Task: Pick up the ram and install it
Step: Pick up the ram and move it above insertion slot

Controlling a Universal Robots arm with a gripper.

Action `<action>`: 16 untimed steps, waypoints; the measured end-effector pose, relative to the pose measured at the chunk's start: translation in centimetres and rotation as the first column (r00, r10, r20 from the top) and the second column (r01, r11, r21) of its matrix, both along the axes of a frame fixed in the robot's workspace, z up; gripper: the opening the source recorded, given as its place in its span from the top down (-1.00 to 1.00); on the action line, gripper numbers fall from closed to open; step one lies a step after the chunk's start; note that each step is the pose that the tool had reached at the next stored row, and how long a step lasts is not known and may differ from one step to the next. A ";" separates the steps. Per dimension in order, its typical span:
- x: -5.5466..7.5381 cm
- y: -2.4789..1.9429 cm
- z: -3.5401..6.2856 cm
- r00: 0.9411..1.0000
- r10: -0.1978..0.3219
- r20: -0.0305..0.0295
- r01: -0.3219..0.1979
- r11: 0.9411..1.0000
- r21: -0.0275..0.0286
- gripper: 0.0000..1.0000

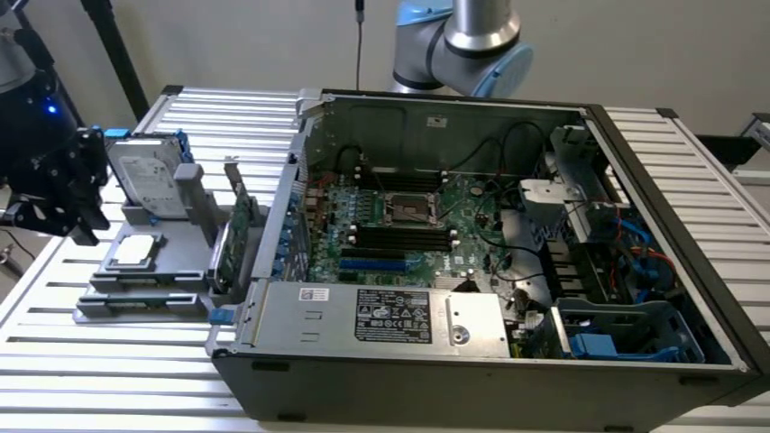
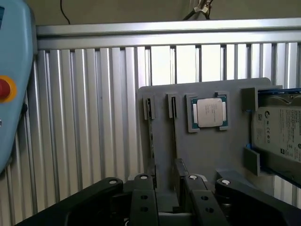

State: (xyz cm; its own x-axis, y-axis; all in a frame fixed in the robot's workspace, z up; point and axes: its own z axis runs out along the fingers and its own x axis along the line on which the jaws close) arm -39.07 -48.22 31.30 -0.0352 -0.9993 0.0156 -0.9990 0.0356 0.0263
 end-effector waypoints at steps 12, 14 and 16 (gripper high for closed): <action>0.0 -1.35 -1.68 1.000 0.009 0.000 -0.009 1.000 0.000 0.23; 0.0 -1.47 -2.03 1.000 0.014 0.000 -0.014 1.000 0.000 0.23; 0.0 -1.50 -2.39 1.000 0.021 0.000 -0.021 1.000 0.000 0.23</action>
State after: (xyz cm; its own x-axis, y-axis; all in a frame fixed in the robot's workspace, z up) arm -39.08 -49.72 28.91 -0.0139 -0.9998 0.0156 -0.9996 0.0143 0.0262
